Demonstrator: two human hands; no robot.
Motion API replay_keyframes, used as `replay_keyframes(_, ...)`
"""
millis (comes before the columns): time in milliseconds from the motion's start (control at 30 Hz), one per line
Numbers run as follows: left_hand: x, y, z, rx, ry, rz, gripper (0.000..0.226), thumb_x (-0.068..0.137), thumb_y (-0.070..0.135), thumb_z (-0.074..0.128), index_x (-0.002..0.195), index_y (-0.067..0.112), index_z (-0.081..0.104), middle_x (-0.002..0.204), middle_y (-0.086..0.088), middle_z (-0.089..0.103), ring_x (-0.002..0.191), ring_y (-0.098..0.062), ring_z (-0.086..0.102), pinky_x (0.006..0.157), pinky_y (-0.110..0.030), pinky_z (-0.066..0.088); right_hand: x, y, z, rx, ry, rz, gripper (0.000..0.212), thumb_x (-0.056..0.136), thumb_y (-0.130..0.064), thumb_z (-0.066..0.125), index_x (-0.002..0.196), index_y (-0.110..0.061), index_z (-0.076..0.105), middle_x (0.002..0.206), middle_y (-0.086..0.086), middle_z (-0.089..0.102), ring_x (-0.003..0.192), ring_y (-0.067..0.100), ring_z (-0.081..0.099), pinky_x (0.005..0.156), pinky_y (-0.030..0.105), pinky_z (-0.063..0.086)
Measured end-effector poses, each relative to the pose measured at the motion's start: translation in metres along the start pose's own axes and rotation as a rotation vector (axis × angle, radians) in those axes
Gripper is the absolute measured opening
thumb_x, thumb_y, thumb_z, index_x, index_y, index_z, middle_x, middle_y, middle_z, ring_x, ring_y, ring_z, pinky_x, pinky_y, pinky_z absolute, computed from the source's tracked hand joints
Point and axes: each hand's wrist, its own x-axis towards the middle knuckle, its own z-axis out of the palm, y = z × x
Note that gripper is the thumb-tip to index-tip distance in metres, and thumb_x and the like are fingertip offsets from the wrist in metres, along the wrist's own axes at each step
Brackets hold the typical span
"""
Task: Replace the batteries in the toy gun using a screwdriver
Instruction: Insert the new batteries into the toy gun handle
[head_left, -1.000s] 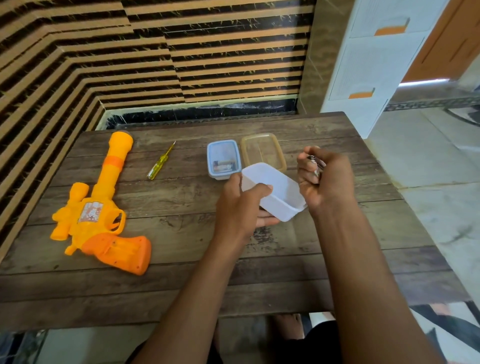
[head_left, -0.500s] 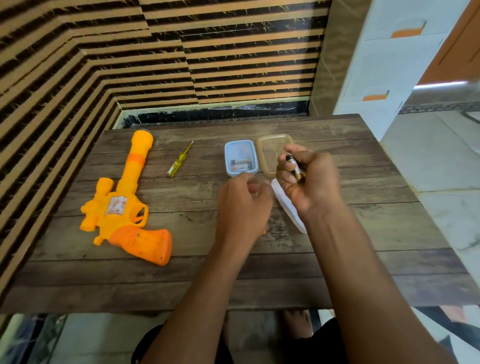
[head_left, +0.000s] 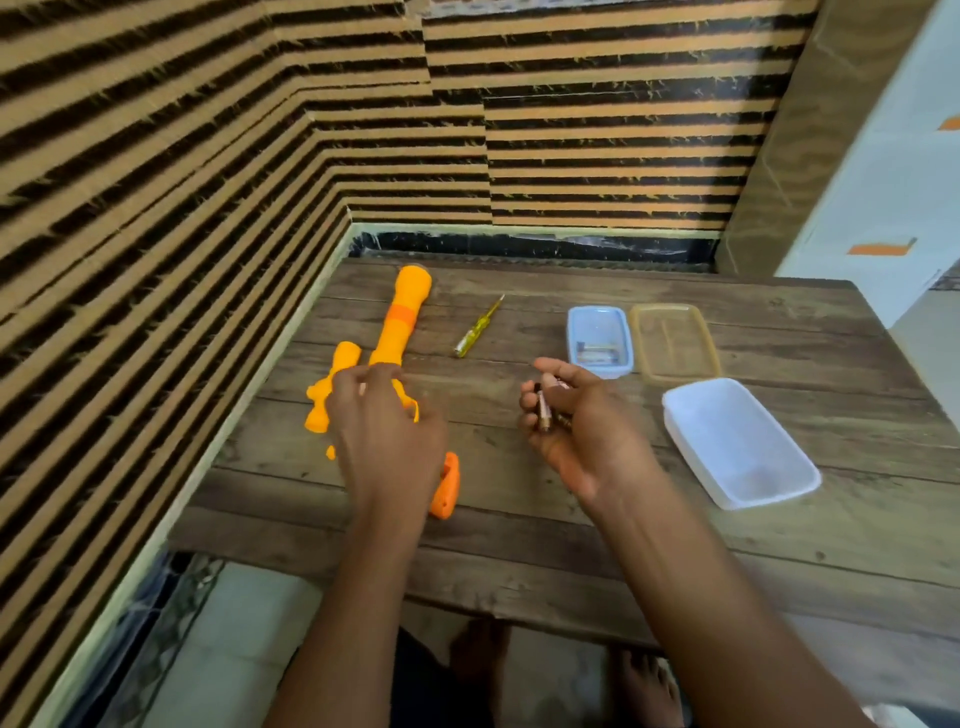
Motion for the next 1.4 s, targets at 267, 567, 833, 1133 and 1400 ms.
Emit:
replay_keyframes(267,0.024,-0.033,0.008,0.002,-0.090,-0.368,0.091,0.076,0.039,0.086,0.149,0.025,0.033,0.151,-0.022,0.036,0.133,-0.050,0.040,0.097,-0.055,0.045,0.003,0.023,0.017,0.009,-0.073,-0.024,0.019,0.104,0.009,0.046,0.091,0.001,0.058,0.073,0.014,0.063,0.071,0.027,0.078,0.078,0.040,0.065)
replay_keyframes(567,0.029,-0.030,0.009,-0.159,-0.067,-0.410,0.107,0.061,0.038,0.096,0.145,0.016,0.033,0.130,-0.019,0.056,0.126,-0.040,0.052,0.079,-0.038,0.039,0.002,0.034,0.019,-0.196,-0.069,-0.233,0.014,0.104,0.005,0.051,0.095,0.001,0.059,0.077,0.016,0.060,0.071,0.022,0.077,0.090,0.045,0.061)
replay_keyframes(833,0.025,-0.018,0.018,-0.308,-0.014,-0.433,0.095,0.061,0.054,0.090,0.135,0.016,0.044,0.121,-0.011,0.064,0.116,-0.036,0.061,0.078,-0.039,0.047,0.001,0.034,0.007,-0.760,-0.173,-0.862,0.012,0.098,-0.004,0.061,0.092,-0.011,0.069,0.088,0.006,0.074,0.087,0.031,0.074,0.076,0.055,0.057)
replay_keyframes(1133,0.024,-0.007,0.024,-0.409,0.065,-0.466,0.092,0.063,0.053,0.091,0.135,0.014,0.047,0.108,0.000,0.064,0.109,-0.032,0.066,0.088,-0.045,0.057,-0.003,0.020,-0.001,-0.993,-0.286,-1.179,0.019,0.088,0.017,0.067,0.092,0.001,0.076,0.095,0.008,0.076,0.089,0.023,0.073,0.078,0.033,0.056)
replay_keyframes(1400,0.025,0.001,0.026,-0.599,0.085,-0.631,0.095,0.045,0.059,0.089,0.123,0.022,0.051,0.100,0.003,0.071,0.089,-0.021,0.074,0.079,-0.053,0.064,0.000,0.012,-0.007,-1.043,-0.386,-1.280,0.024,0.091,0.018,0.061,0.088,-0.001,0.074,0.096,0.000,0.071,0.115,0.025,0.072,0.090,0.041,0.059)
